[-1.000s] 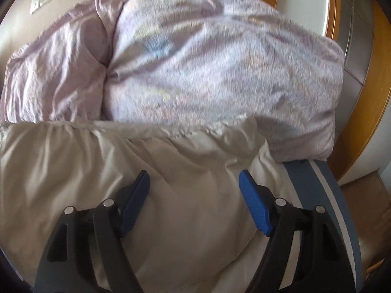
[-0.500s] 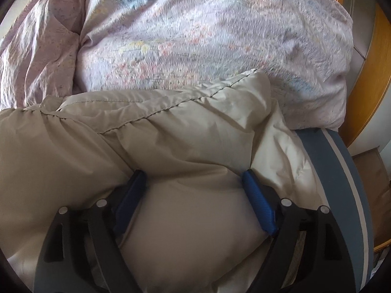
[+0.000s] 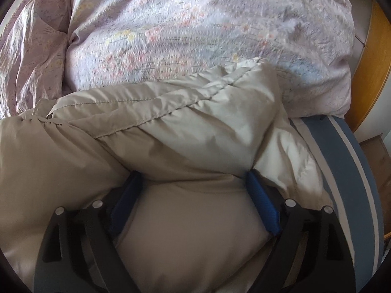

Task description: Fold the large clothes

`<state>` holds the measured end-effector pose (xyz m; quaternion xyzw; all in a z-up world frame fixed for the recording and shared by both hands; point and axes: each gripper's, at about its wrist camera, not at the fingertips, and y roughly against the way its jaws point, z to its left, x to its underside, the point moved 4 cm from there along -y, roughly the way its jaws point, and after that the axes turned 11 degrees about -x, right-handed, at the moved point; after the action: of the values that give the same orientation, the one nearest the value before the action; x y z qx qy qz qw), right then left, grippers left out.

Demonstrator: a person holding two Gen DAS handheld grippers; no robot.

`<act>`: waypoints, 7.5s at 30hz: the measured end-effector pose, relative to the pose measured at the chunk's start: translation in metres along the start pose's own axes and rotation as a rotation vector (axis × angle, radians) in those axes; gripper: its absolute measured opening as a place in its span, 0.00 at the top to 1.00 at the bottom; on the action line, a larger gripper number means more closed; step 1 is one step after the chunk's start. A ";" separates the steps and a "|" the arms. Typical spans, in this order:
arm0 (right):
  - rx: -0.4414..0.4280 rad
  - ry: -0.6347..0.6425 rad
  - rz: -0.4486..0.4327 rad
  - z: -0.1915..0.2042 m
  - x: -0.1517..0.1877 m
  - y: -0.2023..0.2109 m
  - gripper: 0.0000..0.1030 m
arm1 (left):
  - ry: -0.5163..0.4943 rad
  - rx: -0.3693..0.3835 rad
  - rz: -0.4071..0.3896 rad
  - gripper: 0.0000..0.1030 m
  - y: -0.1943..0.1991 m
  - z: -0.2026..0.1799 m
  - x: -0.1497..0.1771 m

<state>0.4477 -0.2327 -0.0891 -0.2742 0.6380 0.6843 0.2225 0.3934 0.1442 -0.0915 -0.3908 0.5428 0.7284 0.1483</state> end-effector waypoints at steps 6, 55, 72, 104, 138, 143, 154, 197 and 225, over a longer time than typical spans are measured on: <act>-0.221 -0.260 -0.125 -0.036 0.026 0.095 0.13 | 0.158 0.199 0.043 0.01 0.053 0.056 0.018; -0.655 -0.714 -0.220 -0.061 0.104 0.110 0.78 | 0.930 0.608 0.246 0.80 0.055 0.137 0.087; -0.676 -0.546 -0.098 -0.036 0.201 0.179 0.78 | 0.906 0.578 0.282 0.80 0.116 0.214 0.165; -0.234 0.295 -0.208 0.139 0.151 0.195 0.25 | 0.822 0.433 0.243 0.36 0.115 0.205 0.184; -0.041 0.426 -0.026 0.163 0.169 0.112 0.17 | 0.715 0.406 0.057 0.49 0.146 0.181 0.142; -0.039 0.425 -0.017 0.162 0.168 0.109 0.17 | 0.658 0.417 0.000 0.55 0.162 0.171 0.128; -0.025 0.440 -0.010 0.162 0.167 0.102 0.16 | 0.526 0.528 -0.154 0.59 0.210 0.133 0.095; -0.332 -0.162 -0.292 -0.126 0.134 0.280 0.06 | -0.294 0.898 -0.244 0.59 0.330 -0.163 0.146; -0.638 0.046 0.155 -0.034 0.071 0.212 0.21 | -0.630 0.758 -0.380 0.54 0.323 -0.240 0.223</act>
<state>0.2586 -0.2886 0.0218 -0.2960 0.4152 0.8583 0.0583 0.1397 -0.2378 -0.0616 -0.1636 0.6169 0.5234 0.5646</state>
